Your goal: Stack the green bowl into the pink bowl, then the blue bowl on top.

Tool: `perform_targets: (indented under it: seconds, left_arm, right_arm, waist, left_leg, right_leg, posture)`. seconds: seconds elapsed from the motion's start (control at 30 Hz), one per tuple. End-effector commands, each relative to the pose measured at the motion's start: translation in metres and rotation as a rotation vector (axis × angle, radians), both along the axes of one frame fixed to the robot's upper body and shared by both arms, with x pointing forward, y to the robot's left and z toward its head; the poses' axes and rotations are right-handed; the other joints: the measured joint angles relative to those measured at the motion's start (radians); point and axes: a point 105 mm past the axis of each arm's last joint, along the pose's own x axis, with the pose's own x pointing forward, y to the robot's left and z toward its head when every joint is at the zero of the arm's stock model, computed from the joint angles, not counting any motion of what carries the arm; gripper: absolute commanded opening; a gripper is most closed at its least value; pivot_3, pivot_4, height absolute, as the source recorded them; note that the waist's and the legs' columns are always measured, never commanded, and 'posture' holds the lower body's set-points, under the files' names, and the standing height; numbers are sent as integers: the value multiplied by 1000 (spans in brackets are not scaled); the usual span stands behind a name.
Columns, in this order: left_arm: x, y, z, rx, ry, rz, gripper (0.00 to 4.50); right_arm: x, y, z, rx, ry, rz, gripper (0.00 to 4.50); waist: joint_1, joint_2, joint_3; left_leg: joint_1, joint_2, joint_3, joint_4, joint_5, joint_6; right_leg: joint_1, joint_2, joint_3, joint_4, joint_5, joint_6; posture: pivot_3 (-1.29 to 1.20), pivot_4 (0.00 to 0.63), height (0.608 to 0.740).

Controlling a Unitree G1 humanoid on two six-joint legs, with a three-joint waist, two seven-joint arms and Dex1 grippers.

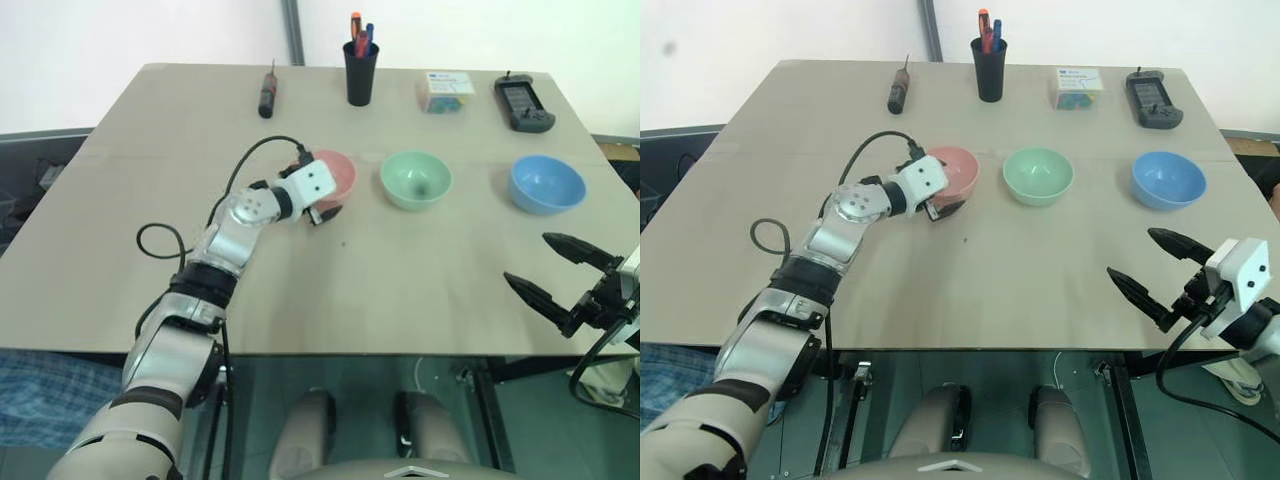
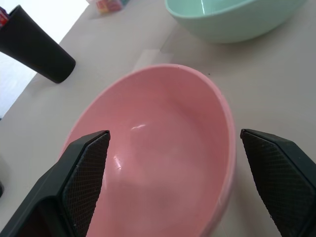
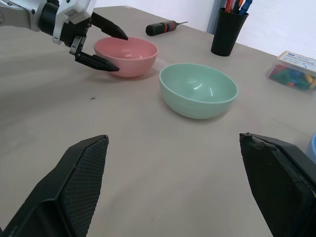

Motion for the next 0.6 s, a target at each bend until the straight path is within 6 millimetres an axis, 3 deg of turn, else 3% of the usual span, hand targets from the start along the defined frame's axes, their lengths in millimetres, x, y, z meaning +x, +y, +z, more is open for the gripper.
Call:
perform_targets:
  seconds: [0.03,0.13,0.2,0.3,0.4,0.6]
  left_arm:
    - [2,-5,7,51,-15,-41,4243]
    - [5,-8,6,54,-6,-41,3398]
    - [6,-8,5,56,-5,-41,2505]
    - [6,-6,5,62,-4,-39,1549]
    - [6,-4,4,68,1,-39,102]
    - [2,-2,10,58,-15,-57,102]
  right_arm:
    - [-5,-3,16,-23,-72,-21,4492]
    - [-7,-5,16,-30,-73,-36,4500]
    - [-8,-5,16,-30,-72,-39,4500]
    - [-7,-5,16,-26,-73,-39,4500]
    - [-5,-4,17,-24,-74,-39,4500]
    - [-4,-5,16,-26,-69,-32,4500]
  waist:
    - [0,0,0]
    - [1,0,0]
    - [0,0,0]
    - [0,0,0]
    - [0,0,0]
    - [0,0,0]
  left_leg:
    - [0,0,0,0,0,0]
    - [-1,0,0,0,0,0]
    - [-1,0,-1,1,0,0]
    - [-1,0,-1,1,0,0]
    - [-2,0,-1,1,0,0]
    - [-2,0,-1,1,0,0]
  right_leg:
    - [0,0,0,0,0,0]
    - [-1,0,0,0,0,0]
    - [-1,0,0,0,0,0]
    - [-1,0,-1,0,0,0]
    - [-1,0,-1,0,0,0]
    - [-1,0,-1,0,0,0]
  posture:
    - [0,150,740]
    - [0,150,740]
    - [0,150,740]
    - [0,150,740]
    - [0,150,740]
    - [0,150,740]
